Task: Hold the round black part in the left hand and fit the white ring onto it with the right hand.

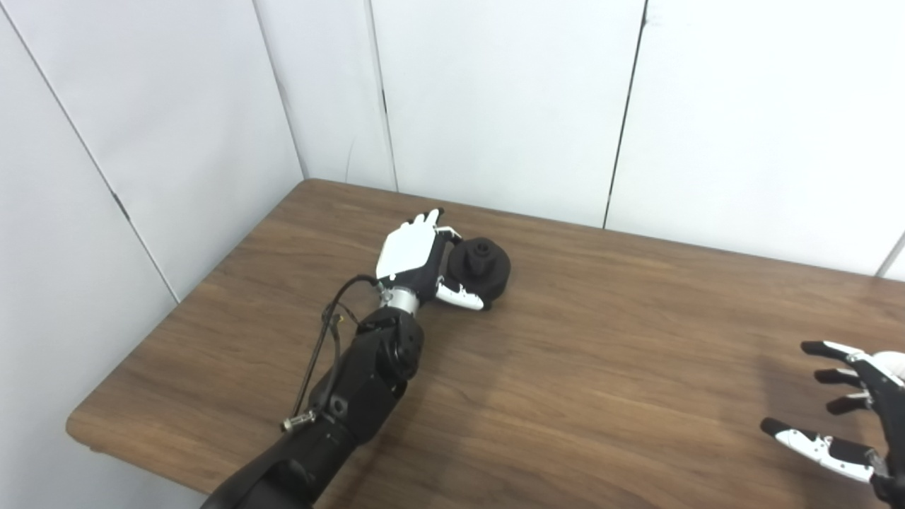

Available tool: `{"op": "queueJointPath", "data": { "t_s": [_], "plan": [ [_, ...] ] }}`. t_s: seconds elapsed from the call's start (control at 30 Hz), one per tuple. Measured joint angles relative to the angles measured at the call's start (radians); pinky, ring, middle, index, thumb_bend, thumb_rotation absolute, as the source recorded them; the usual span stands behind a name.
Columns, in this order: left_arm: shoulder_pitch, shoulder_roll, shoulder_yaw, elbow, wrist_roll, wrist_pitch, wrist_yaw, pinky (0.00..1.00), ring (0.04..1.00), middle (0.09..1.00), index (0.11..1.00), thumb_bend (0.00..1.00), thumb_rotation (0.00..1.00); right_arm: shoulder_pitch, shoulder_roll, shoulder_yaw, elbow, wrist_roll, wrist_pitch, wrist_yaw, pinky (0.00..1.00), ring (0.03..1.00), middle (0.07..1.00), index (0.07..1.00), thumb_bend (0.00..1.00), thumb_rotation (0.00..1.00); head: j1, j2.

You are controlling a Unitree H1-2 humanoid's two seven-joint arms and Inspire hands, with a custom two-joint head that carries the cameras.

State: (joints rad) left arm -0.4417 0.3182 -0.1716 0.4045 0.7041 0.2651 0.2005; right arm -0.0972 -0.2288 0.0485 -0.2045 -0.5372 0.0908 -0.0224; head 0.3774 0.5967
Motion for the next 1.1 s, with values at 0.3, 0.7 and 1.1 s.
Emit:
{"op": "queueJointPath", "data": {
  "t_s": [0.3,0.7,1.1],
  "plan": [
    [0.008,0.000,-0.001,-0.015,-0.021,-0.009,-0.001,1.00,1.000,1.000,0.572,0.95,0.25,0.001,0.001,0.003,-0.019,-0.001,0.013,0.006,0.47,0.682,0.800,0.744,0.75,0.08,-0.058,0.017],
    [0.126,-0.053,-0.108,-0.219,-0.061,-0.039,-0.071,1.00,1.000,1.000,0.587,0.96,0.29,-0.007,0.001,0.016,0.005,-0.019,-0.035,-0.028,0.59,0.708,0.786,0.734,0.74,0.16,-0.204,0.058],
    [0.275,-0.164,-0.320,-0.448,-0.031,-0.092,-0.214,1.00,1.000,1.000,0.644,0.99,0.37,-0.018,0.034,0.033,0.000,-0.074,-0.025,-0.039,0.60,0.729,0.809,0.751,0.72,0.23,-0.359,0.097]
  ]
}}
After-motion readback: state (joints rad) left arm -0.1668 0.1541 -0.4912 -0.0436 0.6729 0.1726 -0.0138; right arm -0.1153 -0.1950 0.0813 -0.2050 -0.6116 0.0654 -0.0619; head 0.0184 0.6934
